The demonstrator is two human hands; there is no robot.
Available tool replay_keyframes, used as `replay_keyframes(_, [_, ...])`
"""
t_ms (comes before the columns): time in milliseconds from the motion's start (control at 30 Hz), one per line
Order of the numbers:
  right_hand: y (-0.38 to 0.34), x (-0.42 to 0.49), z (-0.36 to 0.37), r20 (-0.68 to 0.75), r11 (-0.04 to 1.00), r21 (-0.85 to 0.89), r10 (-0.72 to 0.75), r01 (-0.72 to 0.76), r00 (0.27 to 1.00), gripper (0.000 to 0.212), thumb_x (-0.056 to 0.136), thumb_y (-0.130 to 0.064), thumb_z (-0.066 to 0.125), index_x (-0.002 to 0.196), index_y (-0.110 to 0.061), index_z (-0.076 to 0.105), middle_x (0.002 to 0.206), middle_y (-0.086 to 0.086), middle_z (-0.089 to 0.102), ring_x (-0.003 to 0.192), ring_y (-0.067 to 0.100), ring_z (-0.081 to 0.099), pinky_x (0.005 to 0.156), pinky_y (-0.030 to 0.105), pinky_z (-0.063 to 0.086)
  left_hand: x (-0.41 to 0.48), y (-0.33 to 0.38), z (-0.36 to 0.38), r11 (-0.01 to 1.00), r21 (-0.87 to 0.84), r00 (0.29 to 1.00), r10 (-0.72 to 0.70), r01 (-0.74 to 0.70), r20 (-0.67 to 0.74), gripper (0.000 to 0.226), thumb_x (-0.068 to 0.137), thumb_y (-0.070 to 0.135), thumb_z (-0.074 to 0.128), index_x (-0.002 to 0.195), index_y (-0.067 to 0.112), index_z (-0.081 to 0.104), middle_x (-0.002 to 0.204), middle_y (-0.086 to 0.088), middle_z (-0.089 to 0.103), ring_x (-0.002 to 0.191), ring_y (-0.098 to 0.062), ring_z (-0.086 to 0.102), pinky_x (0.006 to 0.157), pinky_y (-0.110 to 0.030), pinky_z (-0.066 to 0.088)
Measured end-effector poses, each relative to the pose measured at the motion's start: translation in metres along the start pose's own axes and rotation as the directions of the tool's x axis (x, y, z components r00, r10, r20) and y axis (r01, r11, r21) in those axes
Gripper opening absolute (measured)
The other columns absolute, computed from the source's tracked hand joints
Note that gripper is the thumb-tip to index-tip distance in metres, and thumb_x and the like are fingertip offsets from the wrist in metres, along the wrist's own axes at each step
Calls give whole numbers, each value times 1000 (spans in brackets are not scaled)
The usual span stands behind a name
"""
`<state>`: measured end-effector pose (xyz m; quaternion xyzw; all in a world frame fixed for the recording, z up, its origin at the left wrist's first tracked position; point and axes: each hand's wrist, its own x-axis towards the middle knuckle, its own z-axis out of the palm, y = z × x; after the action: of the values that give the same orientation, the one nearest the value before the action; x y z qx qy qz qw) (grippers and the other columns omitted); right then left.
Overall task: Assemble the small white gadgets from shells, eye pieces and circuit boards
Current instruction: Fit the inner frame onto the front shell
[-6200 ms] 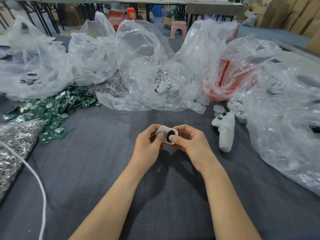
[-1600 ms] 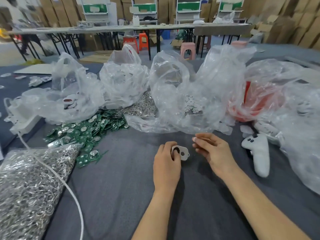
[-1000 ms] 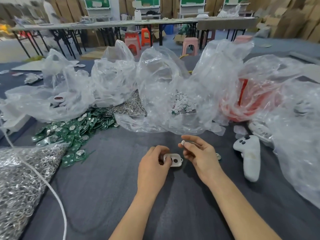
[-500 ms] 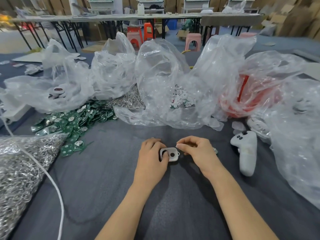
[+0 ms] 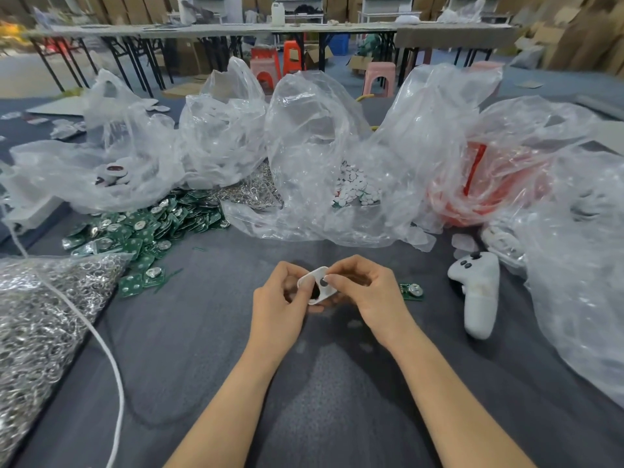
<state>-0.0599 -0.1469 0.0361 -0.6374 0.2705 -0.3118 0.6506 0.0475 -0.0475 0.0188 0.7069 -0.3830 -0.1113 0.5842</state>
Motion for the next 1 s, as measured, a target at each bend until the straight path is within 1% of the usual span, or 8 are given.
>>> replay_keyframes(200, [1,-1,2,15,999,40,-28,28,999,17,83,3,67,93,-10,63,77,10,71,69,16,67,62,27,56,-1,0,1,999,-44,1000,-7,8,20,16,91,8,61,80,20,59,67,14,69,58,-1,64,53,-10,47])
replay_keyframes(300, [3,0,1,22,1000,17,4,-5,1000,30,84,1,67,106,-17,58,80,21,69,67,18,65,63,26,55,-1,-1,0,995,-92,999,-26,30,48,15,92,10,60,81,21,59,69,5,71,62,-14,69,55,-29,58])
replay_keyframes(367, [3,0,-1,30,1000,-5,14,-14,999,32,84,1,66,109,-17,56,82,24,68,67,19,64,63,27,54,-2,-2,0,998,-62,998,-21,24,53,16,92,13,60,81,24,60,69,1,70,62,-22,68,59,-44,59])
replay_keyframes(433, [4,0,-2,40,1000,-7,26,-26,999,32,84,0,66,110,-17,55,83,25,67,67,21,63,64,32,56,-2,-2,2,1000,-31,998,1,1,55,15,92,14,60,82,26,60,68,1,70,61,-22,68,60,-48,57])
replay_keyframes(567, [4,1,-3,56,999,-31,37,-35,998,31,83,0,66,106,-19,57,75,17,66,63,19,63,59,29,54,-2,-3,3,1000,12,998,14,-15,61,10,92,15,61,85,23,61,67,4,69,57,-16,66,57,-41,56])
replay_keyframes(667, [4,3,-6,78,997,-58,58,-54,995,31,83,2,66,104,-20,58,70,7,64,65,17,63,60,30,55,-1,-1,4,1000,-15,996,7,-5,91,8,92,13,62,88,21,64,69,5,70,53,-12,67,55,-22,54])
replay_keyframes(733, [4,3,-7,95,995,-75,74,-67,993,32,83,5,64,105,-18,57,64,-1,62,64,15,63,61,30,56,0,-1,4,1000,-10,996,12,-12,90,11,91,10,62,90,20,66,67,4,70,50,-10,65,54,-16,50])
replay_keyframes(1000, [3,3,-6,85,990,-115,90,-80,992,29,84,6,63,105,-14,59,65,1,60,66,15,63,65,35,59,0,-3,4,1000,-12,996,24,-23,81,17,90,6,63,91,22,68,65,4,69,49,-9,64,52,-14,49])
